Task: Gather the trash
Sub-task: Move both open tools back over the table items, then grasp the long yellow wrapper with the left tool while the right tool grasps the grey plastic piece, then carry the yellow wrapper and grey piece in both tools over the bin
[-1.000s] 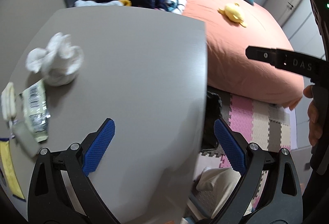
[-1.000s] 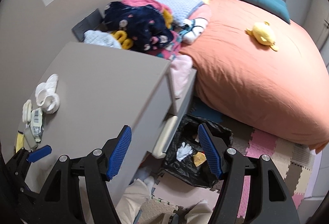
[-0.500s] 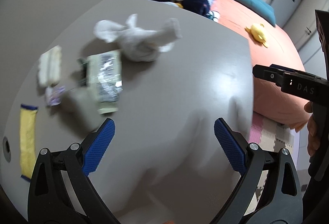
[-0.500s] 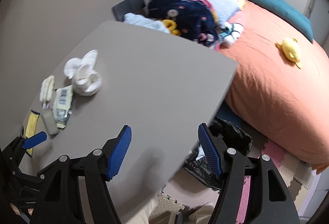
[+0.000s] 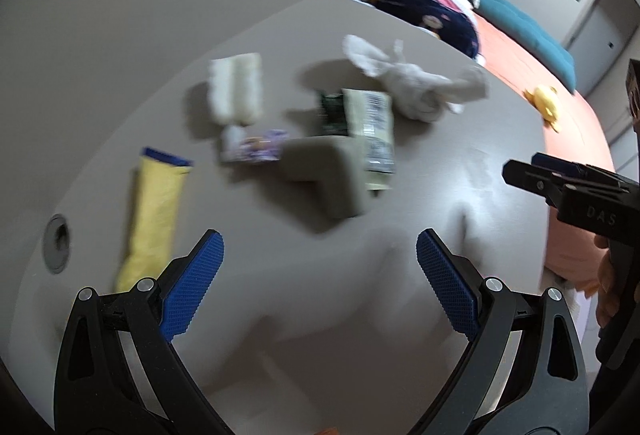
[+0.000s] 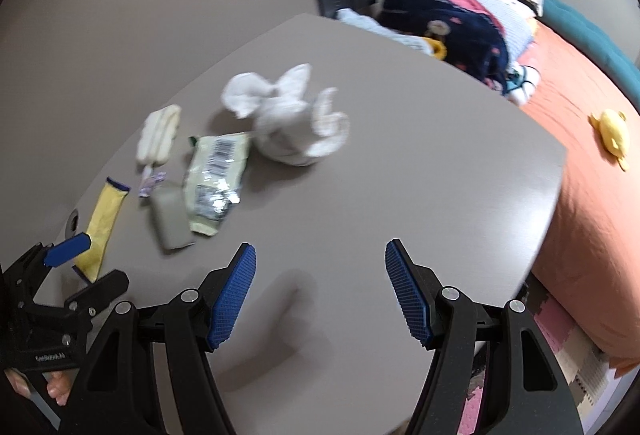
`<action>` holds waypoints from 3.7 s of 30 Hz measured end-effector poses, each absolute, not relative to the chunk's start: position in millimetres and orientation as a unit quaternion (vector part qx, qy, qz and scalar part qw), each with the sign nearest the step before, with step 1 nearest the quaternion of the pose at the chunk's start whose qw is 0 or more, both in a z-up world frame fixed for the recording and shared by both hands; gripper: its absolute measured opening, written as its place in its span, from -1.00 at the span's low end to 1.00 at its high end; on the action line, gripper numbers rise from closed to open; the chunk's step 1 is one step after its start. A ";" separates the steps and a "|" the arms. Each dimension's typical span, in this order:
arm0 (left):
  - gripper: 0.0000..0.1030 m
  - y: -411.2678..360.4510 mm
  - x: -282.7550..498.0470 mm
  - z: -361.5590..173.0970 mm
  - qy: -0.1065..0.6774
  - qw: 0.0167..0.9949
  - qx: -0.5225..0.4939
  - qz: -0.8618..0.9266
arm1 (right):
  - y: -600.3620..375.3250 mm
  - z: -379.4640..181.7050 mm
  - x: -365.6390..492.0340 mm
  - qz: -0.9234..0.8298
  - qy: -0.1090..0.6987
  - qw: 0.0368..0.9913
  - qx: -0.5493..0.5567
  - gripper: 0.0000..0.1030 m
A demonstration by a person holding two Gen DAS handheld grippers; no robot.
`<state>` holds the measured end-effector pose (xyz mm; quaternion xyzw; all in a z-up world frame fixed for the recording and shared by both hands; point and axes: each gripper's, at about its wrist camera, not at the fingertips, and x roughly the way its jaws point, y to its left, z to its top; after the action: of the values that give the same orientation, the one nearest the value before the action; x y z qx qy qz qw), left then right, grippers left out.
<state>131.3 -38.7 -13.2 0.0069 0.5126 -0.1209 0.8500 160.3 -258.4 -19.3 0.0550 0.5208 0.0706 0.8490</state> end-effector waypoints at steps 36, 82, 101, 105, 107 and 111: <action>0.12 67.0 154.1 -65.5 0.552 0.833 -0.013 -0.034 | -119.5 -56.2 208.9 0.170 0.542 0.823 -0.015 -0.19; -0.70 -175.4 124.0 19.8 0.478 0.850 0.077 -0.206 | -356.4 39.5 134.3 0.068 0.463 0.878 0.098 -0.27; -0.70 -313.7 109.9 11.0 0.485 0.813 0.123 -0.298 | -489.9 31.2 89.9 -0.026 0.450 0.878 0.162 -0.26; -0.70 -337.5 104.0 10.2 0.485 0.805 0.131 -0.316 | -514.5 29.0 78.5 -0.048 0.449 0.875 0.173 -0.26; -0.69 -348.6 101.0 8.9 0.486 0.800 0.136 -0.326 | -529.6 26.8 71.4 -0.062 0.448 0.874 0.179 -0.26; -0.69 -375.4 93.7 3.0 0.490 0.786 0.148 -0.346 | -559.0 20.0 57.1 -0.094 0.450 0.867 0.192 -0.26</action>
<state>93.7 -375.4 3.0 0.1477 0.4899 -0.3458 0.7865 57.1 -559.0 20.0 0.1916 0.4497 -0.0941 0.8673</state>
